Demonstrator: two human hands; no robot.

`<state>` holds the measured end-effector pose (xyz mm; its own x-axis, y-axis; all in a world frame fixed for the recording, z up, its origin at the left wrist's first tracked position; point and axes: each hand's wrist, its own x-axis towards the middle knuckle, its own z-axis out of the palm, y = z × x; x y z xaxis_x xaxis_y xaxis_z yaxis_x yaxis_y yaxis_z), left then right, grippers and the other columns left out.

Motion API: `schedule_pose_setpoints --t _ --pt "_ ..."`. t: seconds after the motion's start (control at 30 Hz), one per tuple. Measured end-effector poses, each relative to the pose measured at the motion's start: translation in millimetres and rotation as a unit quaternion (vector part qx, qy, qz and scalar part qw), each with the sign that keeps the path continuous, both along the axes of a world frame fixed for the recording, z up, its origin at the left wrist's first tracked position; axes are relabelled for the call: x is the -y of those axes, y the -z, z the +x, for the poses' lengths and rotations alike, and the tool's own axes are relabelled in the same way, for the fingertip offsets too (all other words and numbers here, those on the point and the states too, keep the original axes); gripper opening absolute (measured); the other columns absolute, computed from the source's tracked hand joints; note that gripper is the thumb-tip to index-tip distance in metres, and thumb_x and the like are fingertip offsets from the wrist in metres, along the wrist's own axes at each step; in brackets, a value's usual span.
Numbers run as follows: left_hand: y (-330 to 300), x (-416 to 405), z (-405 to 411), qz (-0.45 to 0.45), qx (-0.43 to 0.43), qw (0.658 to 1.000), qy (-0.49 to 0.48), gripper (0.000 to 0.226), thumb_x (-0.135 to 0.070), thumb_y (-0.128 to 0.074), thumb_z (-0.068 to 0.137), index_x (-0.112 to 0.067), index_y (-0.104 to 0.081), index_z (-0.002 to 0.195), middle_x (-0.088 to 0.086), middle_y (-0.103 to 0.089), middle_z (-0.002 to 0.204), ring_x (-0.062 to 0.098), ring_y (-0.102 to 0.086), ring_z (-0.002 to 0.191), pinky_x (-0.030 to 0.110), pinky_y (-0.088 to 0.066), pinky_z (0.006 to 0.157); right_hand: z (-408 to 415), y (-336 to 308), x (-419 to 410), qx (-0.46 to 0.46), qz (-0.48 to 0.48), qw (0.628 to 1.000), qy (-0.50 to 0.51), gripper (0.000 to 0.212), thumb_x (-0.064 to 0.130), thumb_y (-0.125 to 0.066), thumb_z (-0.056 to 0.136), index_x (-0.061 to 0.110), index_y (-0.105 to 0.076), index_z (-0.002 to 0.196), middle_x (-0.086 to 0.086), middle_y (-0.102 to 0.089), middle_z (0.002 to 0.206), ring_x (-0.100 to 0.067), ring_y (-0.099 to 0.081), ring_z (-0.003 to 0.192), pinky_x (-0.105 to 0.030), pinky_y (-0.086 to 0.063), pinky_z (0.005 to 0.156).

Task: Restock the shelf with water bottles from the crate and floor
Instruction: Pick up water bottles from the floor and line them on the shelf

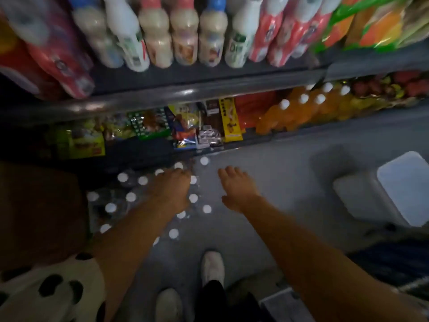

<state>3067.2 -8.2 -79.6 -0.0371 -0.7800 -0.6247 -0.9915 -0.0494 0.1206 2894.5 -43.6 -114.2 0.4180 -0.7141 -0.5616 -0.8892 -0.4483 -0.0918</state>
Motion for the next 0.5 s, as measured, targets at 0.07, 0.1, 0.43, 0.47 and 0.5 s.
schedule_pose_setpoints --t 0.07,0.1,0.43,0.47,0.5 --pt "39.5 1.4 -0.3 0.013 0.002 1.0 -0.003 0.051 -0.028 -0.069 0.082 -0.016 -0.049 0.128 0.008 -0.05 0.132 0.028 -0.048 0.123 0.04 -0.045 0.099 3.2 45.4 0.6 0.001 0.008 1.0 0.003 0.059 0.023 -0.066 0.082 0.012 -0.036 0.132 -0.011 -0.041 0.133 -0.03 -0.041 0.123 -0.037 -0.037 0.097" --pt "57.8 3.2 0.2 0.013 0.003 1.0 -0.002 0.049 -0.028 -0.069 0.082 -0.016 -0.05 0.126 0.007 -0.051 0.131 0.028 -0.049 0.122 0.039 -0.046 0.097 6.6 65.4 3.8 0.002 0.007 1.0 0.004 0.059 0.022 -0.065 0.082 0.012 -0.036 0.132 -0.011 -0.041 0.133 -0.03 -0.042 0.122 -0.037 -0.037 0.097" --pt "174.9 40.9 9.5 -0.03 -0.014 0.999 -0.03 0.051 -0.025 -0.07 0.082 -0.014 -0.049 0.128 0.008 -0.049 0.134 0.027 -0.046 0.125 0.036 -0.041 0.097 66.8 199.7 70.4 -0.006 -0.055 0.998 -0.004 0.08 0.017 -0.065 0.084 0.015 -0.017 0.148 -0.018 -0.032 0.143 -0.036 -0.037 0.131 -0.041 -0.036 0.104" --pt "181.8 43.1 11.3 -0.029 -0.011 0.999 -0.03 0.054 -0.027 -0.071 0.082 -0.015 -0.048 0.13 0.008 -0.048 0.136 0.027 -0.045 0.127 0.036 -0.04 0.1 70.5 207.0 74.0 -0.01 -0.057 0.998 -0.009 0.079 0.015 -0.065 0.085 0.015 -0.018 0.148 -0.019 -0.032 0.142 -0.037 -0.038 0.13 -0.042 -0.037 0.104" --pt "187.8 44.6 13.5 -0.031 -0.011 0.999 -0.032 0.056 -0.028 -0.071 0.082 -0.015 -0.047 0.131 0.007 -0.047 0.137 0.027 -0.044 0.128 0.037 -0.039 0.101 73.3 212.3 76.8 -0.017 -0.057 0.998 -0.016 0.076 0.012 -0.063 0.086 0.014 -0.02 0.148 -0.02 -0.033 0.142 -0.037 -0.039 0.129 -0.043 -0.037 0.104"
